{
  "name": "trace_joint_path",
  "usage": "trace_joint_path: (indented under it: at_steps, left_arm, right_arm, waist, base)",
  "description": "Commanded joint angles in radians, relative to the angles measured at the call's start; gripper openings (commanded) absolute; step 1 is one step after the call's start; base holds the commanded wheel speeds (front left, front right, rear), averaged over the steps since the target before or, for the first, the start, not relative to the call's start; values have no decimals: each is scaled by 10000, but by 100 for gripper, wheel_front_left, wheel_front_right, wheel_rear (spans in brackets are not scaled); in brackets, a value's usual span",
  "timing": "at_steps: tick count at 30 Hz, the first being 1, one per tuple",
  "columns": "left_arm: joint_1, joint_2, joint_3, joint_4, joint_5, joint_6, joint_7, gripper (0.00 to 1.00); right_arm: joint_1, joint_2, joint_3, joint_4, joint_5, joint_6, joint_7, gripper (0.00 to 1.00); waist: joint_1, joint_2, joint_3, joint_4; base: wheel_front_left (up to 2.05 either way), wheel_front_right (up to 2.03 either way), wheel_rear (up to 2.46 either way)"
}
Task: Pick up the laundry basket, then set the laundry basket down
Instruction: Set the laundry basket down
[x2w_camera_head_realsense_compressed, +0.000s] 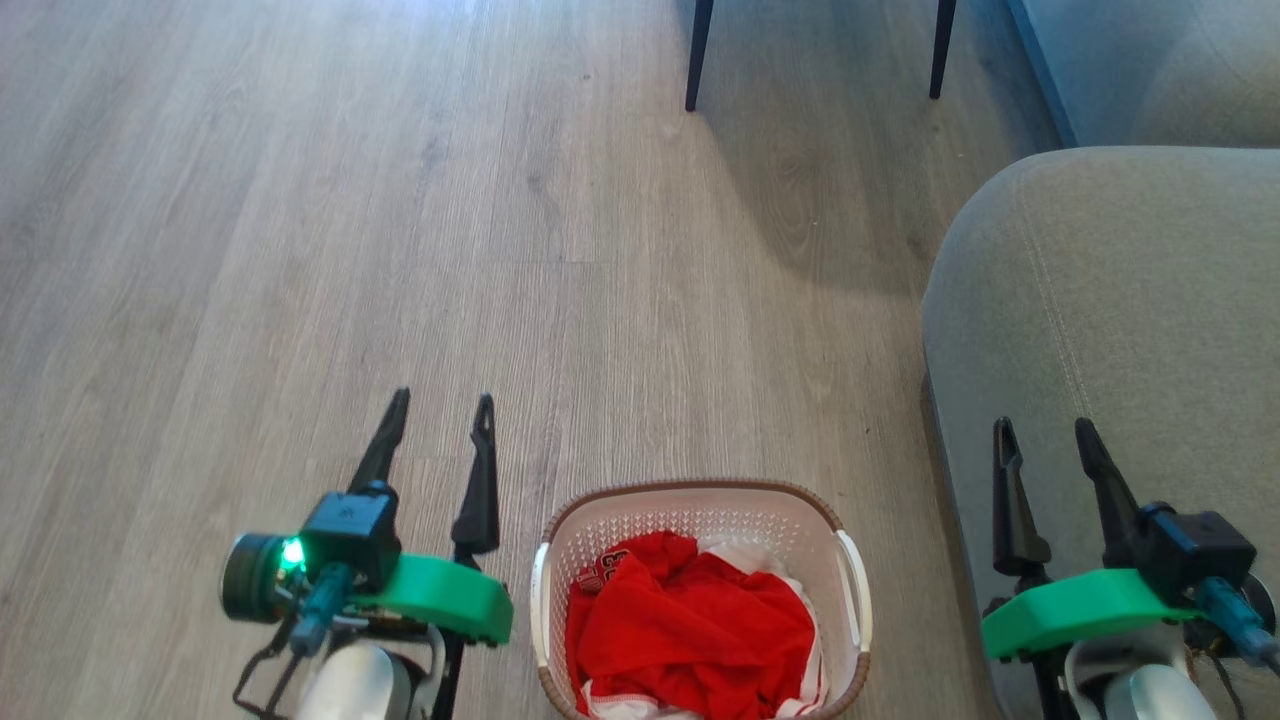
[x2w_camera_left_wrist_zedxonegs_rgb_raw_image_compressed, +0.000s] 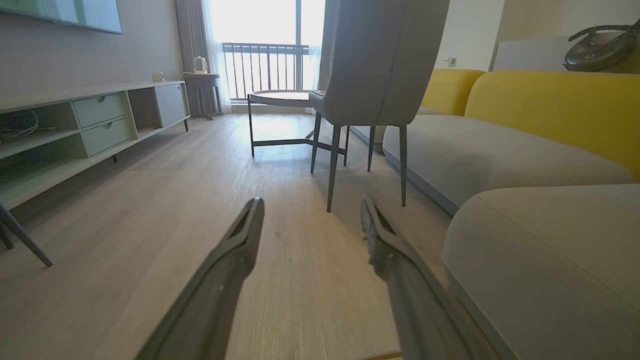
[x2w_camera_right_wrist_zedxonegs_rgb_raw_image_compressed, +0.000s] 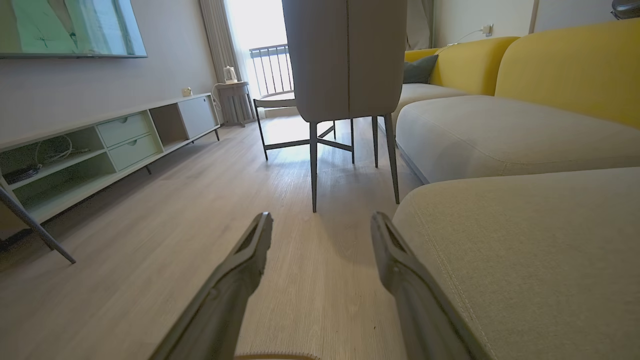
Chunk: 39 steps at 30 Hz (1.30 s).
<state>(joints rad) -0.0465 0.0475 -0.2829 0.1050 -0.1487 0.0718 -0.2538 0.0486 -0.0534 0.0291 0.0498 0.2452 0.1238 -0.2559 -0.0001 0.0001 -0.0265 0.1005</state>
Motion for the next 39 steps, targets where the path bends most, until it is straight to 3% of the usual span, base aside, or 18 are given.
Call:
trace_joint_path:
  at_steps: [1, 16, 39]
  left_arm:
    - [-269, 29, 242, -414, 98, 101, -79, 100]
    - [-216, 28, 223, -257, 603, 700, -80, 100]
    - [-286, 28, 326, 534, -247, 245, -80, 100]
  right_arm:
    - [-303, 12, 187, -298, -175, 69, -58, 100]
    - [-344, 30, 261, -82, -446, 69, -59, 100]
    - [-349, 31, 221, -100, -168, 69, -59, 100]
  waist:
    - [1, -1, -17, 5]
    - [1, -1, 16, -3]
    - [1, -1, 26, -43]
  base:
    - [0, 0, 0]
    - [0, 0, 0]
    - [0, 0, 0]
